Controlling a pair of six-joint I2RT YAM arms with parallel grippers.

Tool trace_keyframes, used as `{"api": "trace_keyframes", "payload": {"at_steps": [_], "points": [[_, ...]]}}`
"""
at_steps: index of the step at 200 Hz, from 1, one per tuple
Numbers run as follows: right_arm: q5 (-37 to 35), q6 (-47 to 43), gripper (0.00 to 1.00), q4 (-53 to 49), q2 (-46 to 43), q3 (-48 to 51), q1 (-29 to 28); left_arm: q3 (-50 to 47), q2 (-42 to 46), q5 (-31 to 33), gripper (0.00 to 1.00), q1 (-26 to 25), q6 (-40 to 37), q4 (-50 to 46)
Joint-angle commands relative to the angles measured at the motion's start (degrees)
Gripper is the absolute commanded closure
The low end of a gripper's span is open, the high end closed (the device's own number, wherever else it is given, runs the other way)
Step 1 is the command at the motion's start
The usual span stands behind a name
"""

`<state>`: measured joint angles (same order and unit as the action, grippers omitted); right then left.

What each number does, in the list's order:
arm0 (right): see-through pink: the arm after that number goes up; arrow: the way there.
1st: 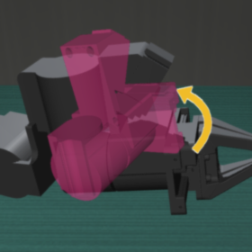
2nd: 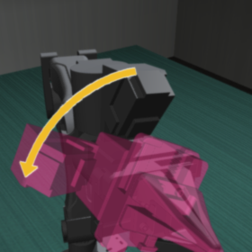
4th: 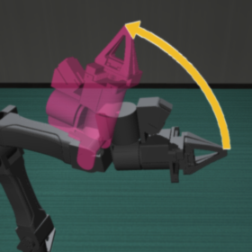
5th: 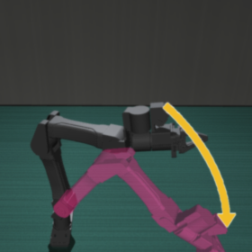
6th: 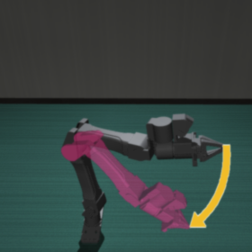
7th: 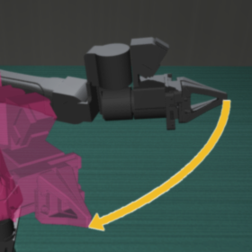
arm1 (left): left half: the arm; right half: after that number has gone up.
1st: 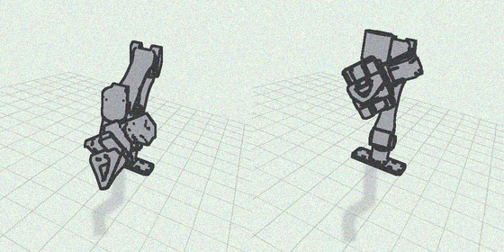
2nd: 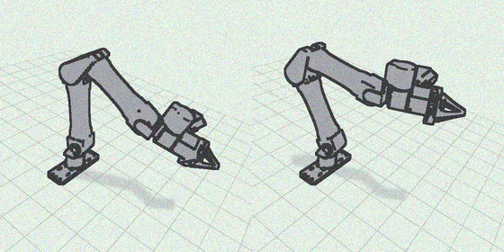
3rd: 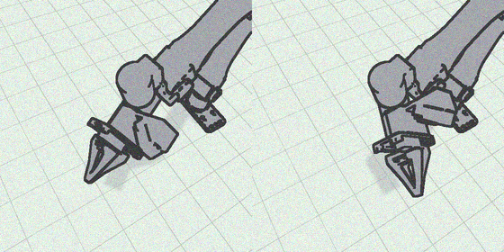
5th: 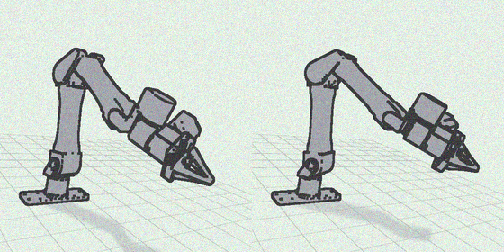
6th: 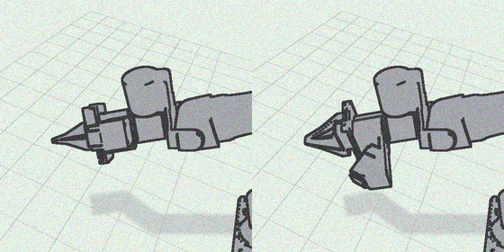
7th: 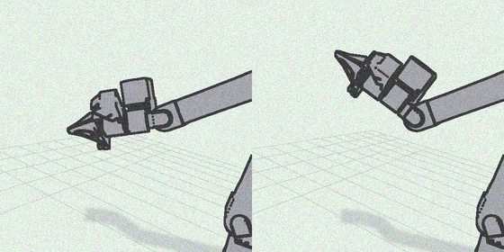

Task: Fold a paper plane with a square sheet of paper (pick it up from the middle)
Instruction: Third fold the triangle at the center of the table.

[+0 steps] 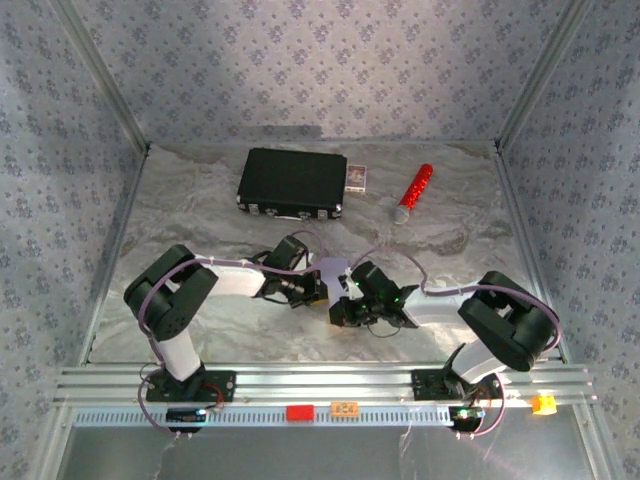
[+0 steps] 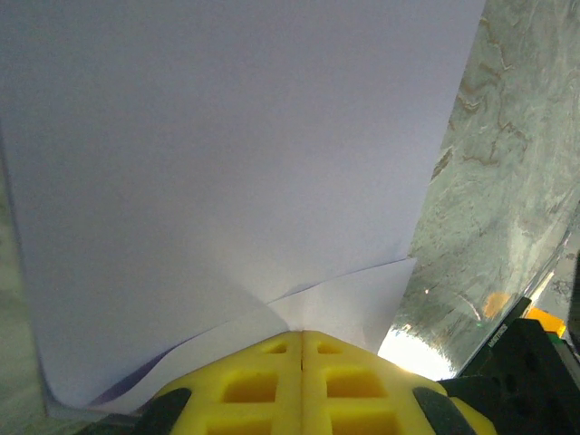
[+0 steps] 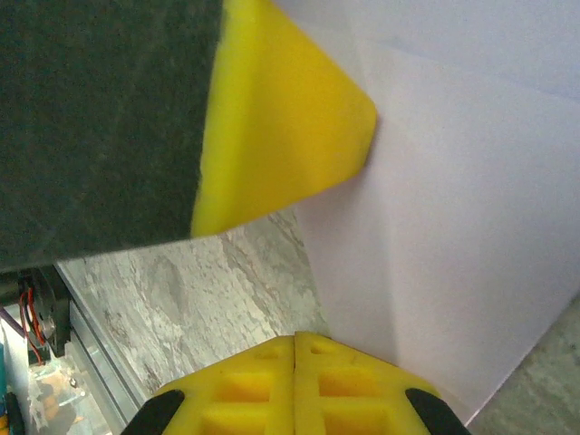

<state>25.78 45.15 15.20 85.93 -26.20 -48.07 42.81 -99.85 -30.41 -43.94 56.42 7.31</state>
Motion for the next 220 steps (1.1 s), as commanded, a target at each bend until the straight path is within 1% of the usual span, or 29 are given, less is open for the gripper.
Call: {"api": "trace_keyframes", "payload": {"at_steps": [1, 30, 43, 75, 104, 142, 176, 220], "points": [[0.14, 1.84, 0.92, 0.09, -0.72, 1.43, -0.82, -0.89, 0.98, 0.57, 1.0, -0.26, -0.79, -0.51], [-0.03, 2.59, 0.92, -0.72, -1.52, 2.33, -1.24, -0.89, 0.89, 0.67, 1.0, -0.27, -0.79, -0.54], [-0.31, 2.83, 0.92, -1.62, -3.22, 2.12, -1.47, -0.96, 0.89, 0.7, 1.0, -0.18, -0.79, -0.54], [-2.76, 0.84, 0.91, -7.72, -7.47, -1.33, -1.2, -0.93, 0.89, 0.64, 1.0, -0.22, -0.79, -0.54], [-2.02, 0.07, 0.92, -7.23, -4.67, -4.04, 0.37, -0.82, 0.55, 0.44, 1.0, -0.23, -0.88, -0.54], [-1.25, 0.67, 0.9, -4.3, 1.01, -6.23, 0.6, -0.71, 0.1, 0.22, 1.0, -0.26, -0.81, -0.42], [-1.15, 2.48, 0.9, -3.14, 3.34, -3.19, 0.76, -0.71, 0.22, 0.67, 1.0, -0.25, -0.96, -1.23], [-1.53, 4.19, 0.9, -3.72, 0.52, 1.57, -1.35, -0.34, -0.64, 1.29, 1.0, -0.17, -0.97, -2.96]]}}
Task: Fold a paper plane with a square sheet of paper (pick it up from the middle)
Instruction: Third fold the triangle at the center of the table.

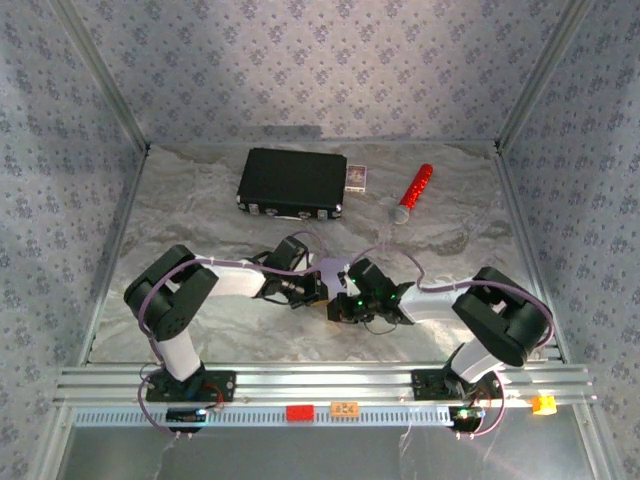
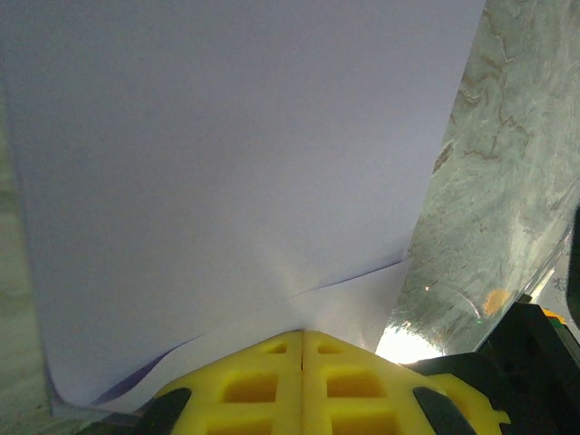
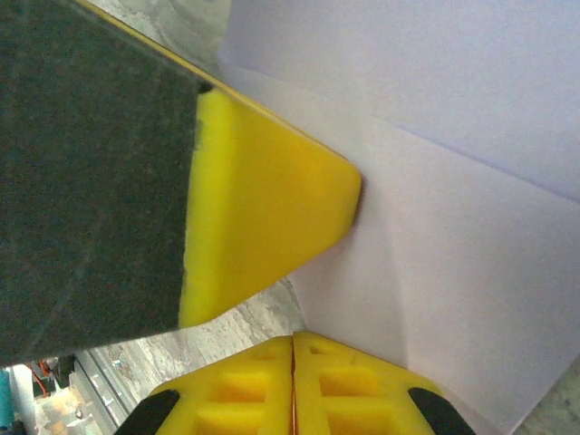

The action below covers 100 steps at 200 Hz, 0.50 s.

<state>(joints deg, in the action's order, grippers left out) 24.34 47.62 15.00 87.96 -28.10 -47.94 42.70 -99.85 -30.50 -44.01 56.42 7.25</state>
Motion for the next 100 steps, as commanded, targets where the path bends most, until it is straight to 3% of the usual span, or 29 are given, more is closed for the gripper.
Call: {"api": "trace_keyframes", "payload": {"at_steps": [1, 100], "points": [[-0.13, 1.75, 0.9, -3.51, -1.58, 3.57, -1.51, -0.19, -0.67, 1.39, 1.0, -0.11, -0.97, -2.92], [-1.31, 2.66, 0.89, -8.54, -11.68, 10.3, -3.29, -0.23, -1.24, 1.84, 1.0, -0.02, -0.61, -4.02]]}}
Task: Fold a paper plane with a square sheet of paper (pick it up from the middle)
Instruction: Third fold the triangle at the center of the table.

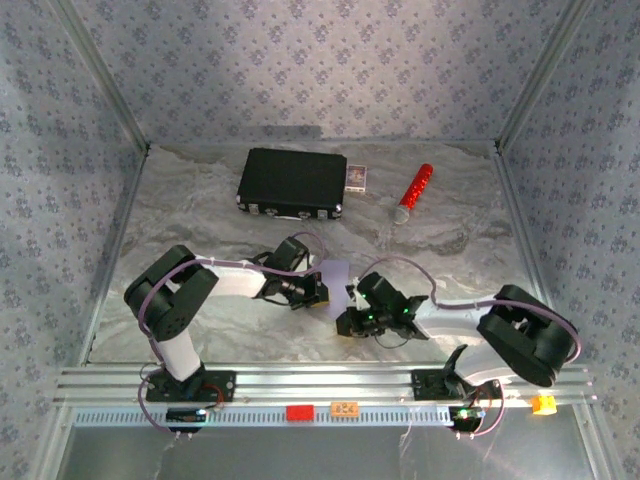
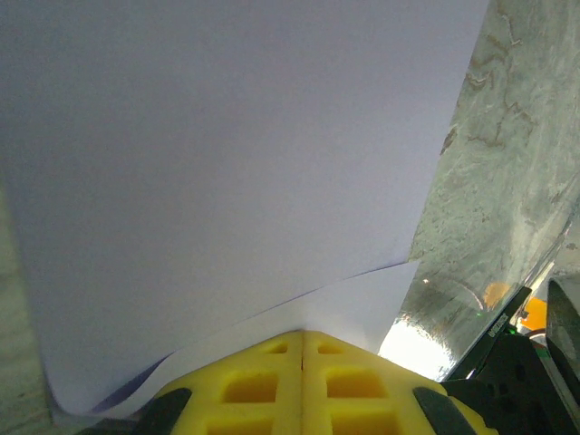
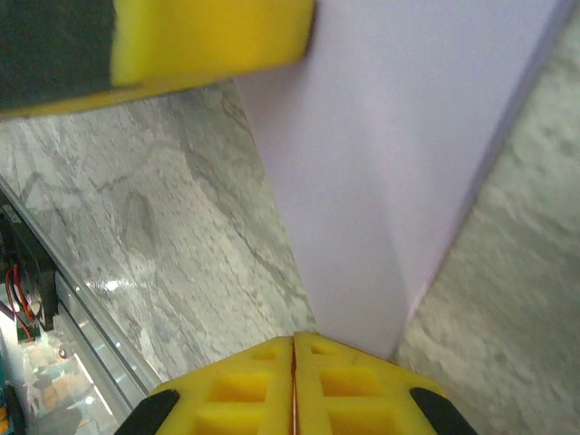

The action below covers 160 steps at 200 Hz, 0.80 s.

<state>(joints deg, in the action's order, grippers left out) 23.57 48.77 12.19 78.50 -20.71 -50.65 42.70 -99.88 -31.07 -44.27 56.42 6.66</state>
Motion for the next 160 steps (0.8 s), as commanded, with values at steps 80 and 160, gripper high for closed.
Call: {"api": "trace_keyframes", "payload": {"at_steps": [80, 160], "points": [[-2.29, -0.7, 0.88, -10.44, -10.03, -4.13, 3.56, -0.77, 0.11, 1.93, 1.0, 0.16, -0.61, -1.36], [0.19, 1.35, 0.9, -0.8, 7.21, -7.89, 3.34, -0.77, 0.25, 1.44, 1.0, 0.06, -0.87, -0.33]]}}
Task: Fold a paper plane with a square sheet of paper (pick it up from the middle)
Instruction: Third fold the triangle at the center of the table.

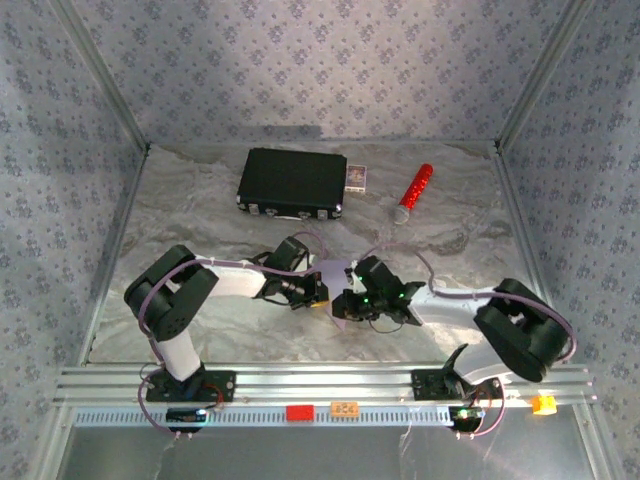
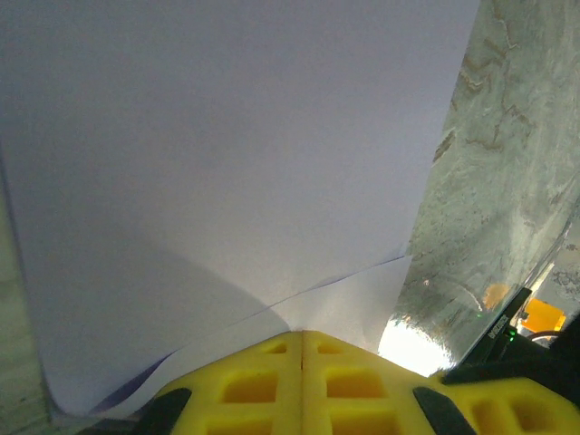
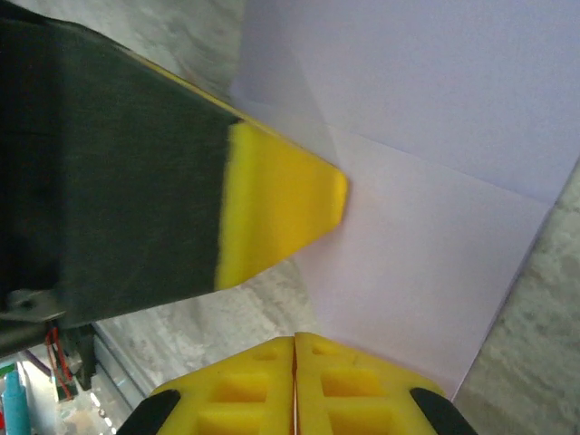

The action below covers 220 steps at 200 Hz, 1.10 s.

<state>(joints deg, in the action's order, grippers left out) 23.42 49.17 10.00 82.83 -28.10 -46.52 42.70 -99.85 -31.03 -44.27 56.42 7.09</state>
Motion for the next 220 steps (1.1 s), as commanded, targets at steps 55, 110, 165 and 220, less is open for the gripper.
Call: {"api": "trace_keyframes", "payload": {"at_steps": [55, 110, 165, 220], "points": [[-2.76, 3.86, 0.96, 1.97, 4.03, 5.06, -2.17, -1.75, 5.99, 3.76, 0.99, 0.06, 0.42, 1.85], [-3.99, 4.07, 0.97, 1.87, 4.41, 3.51, -2.01, -1.37, 7.38, 2.72, 0.98, -0.94, 0.84, -0.78], [-4.34, 4.35, 0.97, 1.57, 3.85, 4.13, -1.88, -2.09, 1.0, 1.74, 1.0, -0.98, 3.08, 2.02], [-4.96, 4.37, 0.99, 1.09, 3.84, 5.58, -2.0, -3.79, 1.56, 3.23, 1.0, 2.57, -2.11, 0.31]]}}
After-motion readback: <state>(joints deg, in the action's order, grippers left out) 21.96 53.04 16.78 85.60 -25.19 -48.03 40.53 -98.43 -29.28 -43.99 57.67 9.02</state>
